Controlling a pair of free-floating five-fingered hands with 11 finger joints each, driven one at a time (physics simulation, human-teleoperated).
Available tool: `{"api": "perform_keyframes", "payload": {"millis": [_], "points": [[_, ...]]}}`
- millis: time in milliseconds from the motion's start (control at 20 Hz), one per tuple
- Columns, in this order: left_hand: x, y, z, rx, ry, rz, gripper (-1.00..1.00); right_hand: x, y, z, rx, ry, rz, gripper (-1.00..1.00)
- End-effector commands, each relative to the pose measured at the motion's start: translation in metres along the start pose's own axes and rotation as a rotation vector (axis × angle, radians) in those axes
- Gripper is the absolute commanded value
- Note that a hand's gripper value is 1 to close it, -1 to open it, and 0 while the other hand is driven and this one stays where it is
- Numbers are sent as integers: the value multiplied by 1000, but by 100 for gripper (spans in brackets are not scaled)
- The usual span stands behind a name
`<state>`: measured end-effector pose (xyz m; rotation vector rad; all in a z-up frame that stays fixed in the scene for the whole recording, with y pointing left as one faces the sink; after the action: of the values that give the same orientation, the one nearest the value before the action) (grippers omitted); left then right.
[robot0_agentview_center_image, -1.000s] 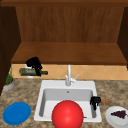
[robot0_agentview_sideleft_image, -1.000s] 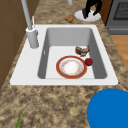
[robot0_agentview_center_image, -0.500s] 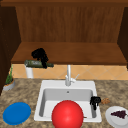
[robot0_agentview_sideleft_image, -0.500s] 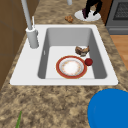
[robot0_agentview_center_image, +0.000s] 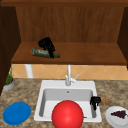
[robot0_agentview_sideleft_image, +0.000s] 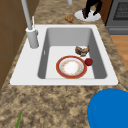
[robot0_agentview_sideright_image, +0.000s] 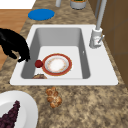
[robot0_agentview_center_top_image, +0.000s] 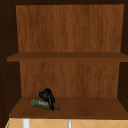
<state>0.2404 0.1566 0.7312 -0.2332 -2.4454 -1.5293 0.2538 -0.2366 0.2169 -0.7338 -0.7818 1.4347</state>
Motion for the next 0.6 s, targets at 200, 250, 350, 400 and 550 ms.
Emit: {"api": "perform_keyframes", "payload": {"millis": [200, 250, 350, 400, 550], "points": [[-24, 27, -45, -14, -33, 17, 100, 0, 0, 0, 0, 0, 0, 0], [-28, 30, -49, -9, -37, 15, 100, 0, 0, 0, 0, 0, 0, 0], [-37, 33, -55, -7, -47, 6, 100, 0, 0, 0, 0, 0, 0, 0], [-42, 33, -58, -9, -49, 2, 100, 0, 0, 0, 0, 0, 0, 0], [-55, 33, -67, -8, -56, -2, 100, 0, 0, 0, 0, 0, 0, 0]]}}
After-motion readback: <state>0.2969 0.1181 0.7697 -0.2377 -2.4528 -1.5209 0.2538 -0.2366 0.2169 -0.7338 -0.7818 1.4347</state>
